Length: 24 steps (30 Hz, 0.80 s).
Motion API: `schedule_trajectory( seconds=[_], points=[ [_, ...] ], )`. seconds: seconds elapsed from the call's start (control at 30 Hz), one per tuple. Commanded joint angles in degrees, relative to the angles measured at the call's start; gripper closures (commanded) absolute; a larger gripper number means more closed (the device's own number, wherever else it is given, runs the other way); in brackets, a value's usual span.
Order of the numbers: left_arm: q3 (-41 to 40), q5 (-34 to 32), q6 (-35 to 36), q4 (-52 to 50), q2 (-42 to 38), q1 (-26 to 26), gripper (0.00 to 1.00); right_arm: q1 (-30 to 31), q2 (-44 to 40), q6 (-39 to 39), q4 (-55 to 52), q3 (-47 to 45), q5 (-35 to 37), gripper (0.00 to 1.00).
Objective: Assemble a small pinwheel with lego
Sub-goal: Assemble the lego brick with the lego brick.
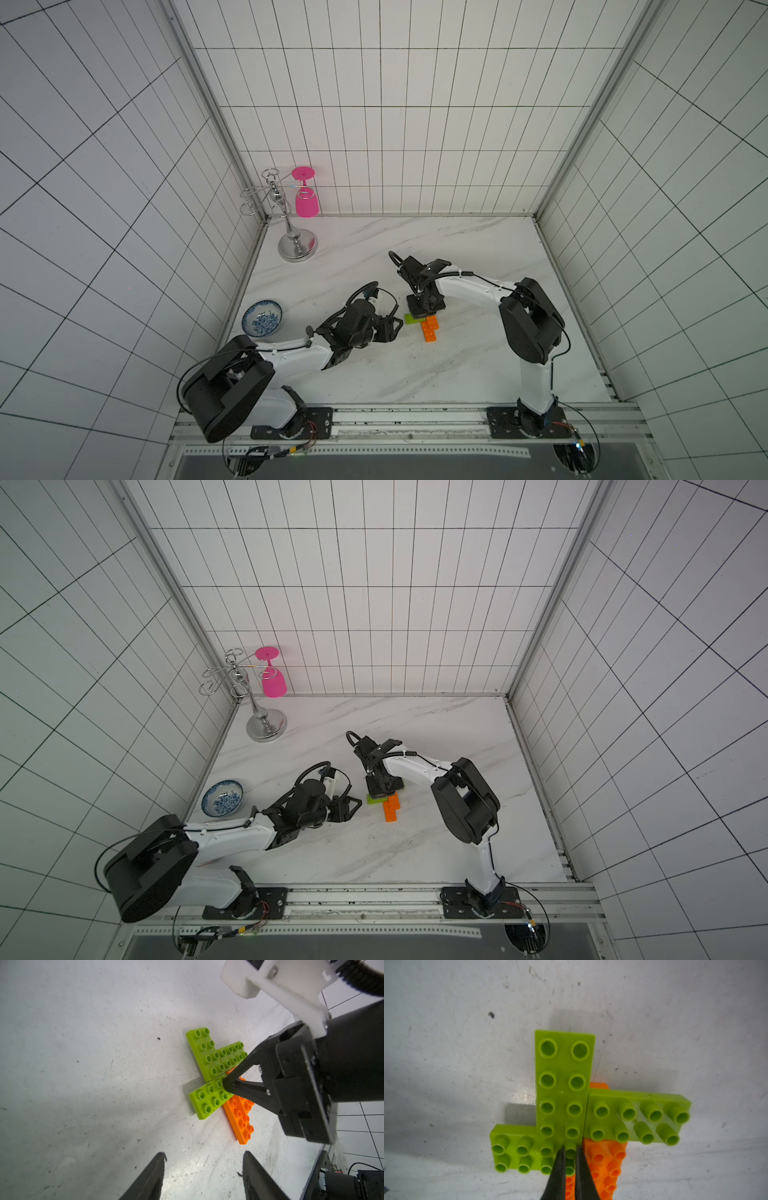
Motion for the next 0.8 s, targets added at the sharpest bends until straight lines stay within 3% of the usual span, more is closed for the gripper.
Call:
schedule_trajectory(
  seconds=[0.0,0.17,0.53,0.77],
  points=[
    [0.46,0.14,-0.04,1.86,-0.11,-0.16,0.38,-0.72,2.27,0.25,-1.12,-1.95,-0.29,0.91],
    [0.04,-0.07,-0.22,1.58,-0.87,-0.15,0.38,-0.7,1.02,-0.01,-2.76,0.7,0.24,0.85],
    [-0.36,-0.14,-0.16,1.51,-1.57,-0.15,0.38,-0.69,-0.88,0.11,-3.9,1.65,0.43,0.84],
    [-0.4,-0.13,-0.07,1.18,-1.86,-0.15,0.38,-0.66,-1.94,0.03,-4.59,2.75,0.25,0.77]
  ],
)
